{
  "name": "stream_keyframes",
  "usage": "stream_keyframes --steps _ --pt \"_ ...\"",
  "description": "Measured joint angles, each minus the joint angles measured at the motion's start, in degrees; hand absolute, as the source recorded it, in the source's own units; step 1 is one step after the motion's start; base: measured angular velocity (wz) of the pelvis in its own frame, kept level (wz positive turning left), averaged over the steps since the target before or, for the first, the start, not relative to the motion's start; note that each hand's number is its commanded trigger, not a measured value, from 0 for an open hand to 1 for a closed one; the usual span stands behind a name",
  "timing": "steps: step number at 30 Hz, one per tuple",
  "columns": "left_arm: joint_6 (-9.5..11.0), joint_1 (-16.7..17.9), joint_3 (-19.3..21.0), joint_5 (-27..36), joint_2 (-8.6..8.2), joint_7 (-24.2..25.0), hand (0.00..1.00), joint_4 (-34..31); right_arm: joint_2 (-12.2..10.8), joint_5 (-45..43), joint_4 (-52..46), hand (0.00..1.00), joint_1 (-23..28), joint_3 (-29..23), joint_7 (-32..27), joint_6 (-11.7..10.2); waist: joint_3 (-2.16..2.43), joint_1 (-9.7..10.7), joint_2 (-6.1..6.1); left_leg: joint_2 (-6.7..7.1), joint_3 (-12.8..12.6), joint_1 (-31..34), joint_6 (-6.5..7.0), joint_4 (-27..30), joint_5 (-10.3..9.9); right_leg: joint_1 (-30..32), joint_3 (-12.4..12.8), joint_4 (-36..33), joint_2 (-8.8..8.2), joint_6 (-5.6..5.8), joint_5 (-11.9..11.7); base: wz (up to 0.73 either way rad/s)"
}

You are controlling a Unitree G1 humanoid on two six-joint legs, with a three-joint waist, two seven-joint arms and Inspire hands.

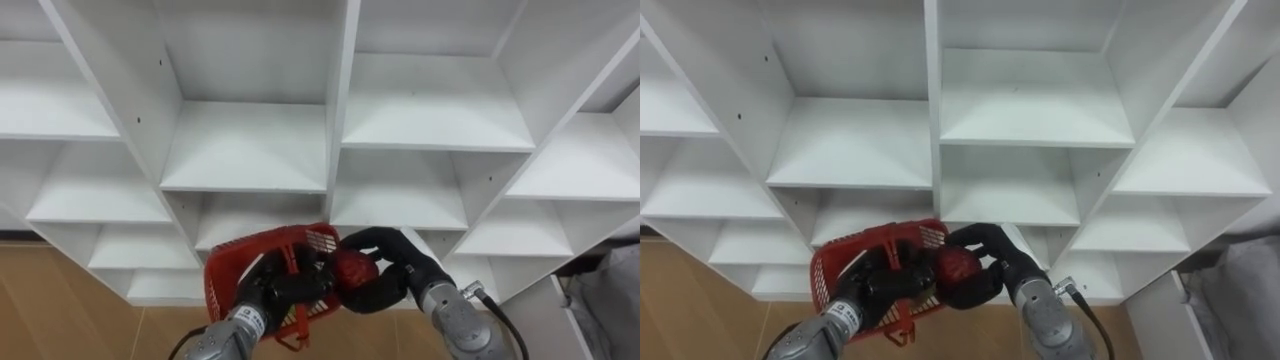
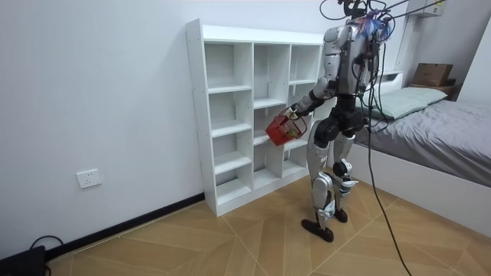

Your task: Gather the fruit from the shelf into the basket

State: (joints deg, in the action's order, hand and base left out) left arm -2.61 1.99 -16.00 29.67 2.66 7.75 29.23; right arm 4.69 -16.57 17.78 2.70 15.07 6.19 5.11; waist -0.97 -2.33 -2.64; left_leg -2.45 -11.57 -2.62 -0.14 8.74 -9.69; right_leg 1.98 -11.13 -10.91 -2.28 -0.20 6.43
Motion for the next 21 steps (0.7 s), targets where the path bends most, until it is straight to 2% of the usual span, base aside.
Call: stream_keyframes --steps 5,14,21 --pt "0.00 0.75 -0.06 0.04 0.00 0.22 1.00 0.01 0.12 -0.01 0.03 1.00 0.01 0.03 0.02 0.00 0.00 -0.39 0.01 0.00 0.02 -0.55 0.00 0.05 0.00 -0.65 0.00 0.03 -0.01 -0.01 0.00 0.01" --pt "0.00 0.83 -1.03 0.10 -0.08 -0.08 1.00 0.00 0.35 -2.12 0.12 1.00 -0.21 1.04 0.00 0.00 0.01 -2.53 0.03 0.00 0.94 -0.49 -0.01 -0.02 -0.01 -0.86 -0.19 0.20 0.13 -0.04 0.09 0.02" --pt "0.01 0.81 -1.22 0.15 -0.11 -0.28 1.00 1.18 0.23 -1.56 3.59 1.00 -1.98 2.32 -2.41 0.00 0.01 -2.63 0.00 0.20 1.87 -0.15 0.00 0.04 0.00 -1.11 -1.68 0.28 -0.31 -0.02 0.11 0.07"
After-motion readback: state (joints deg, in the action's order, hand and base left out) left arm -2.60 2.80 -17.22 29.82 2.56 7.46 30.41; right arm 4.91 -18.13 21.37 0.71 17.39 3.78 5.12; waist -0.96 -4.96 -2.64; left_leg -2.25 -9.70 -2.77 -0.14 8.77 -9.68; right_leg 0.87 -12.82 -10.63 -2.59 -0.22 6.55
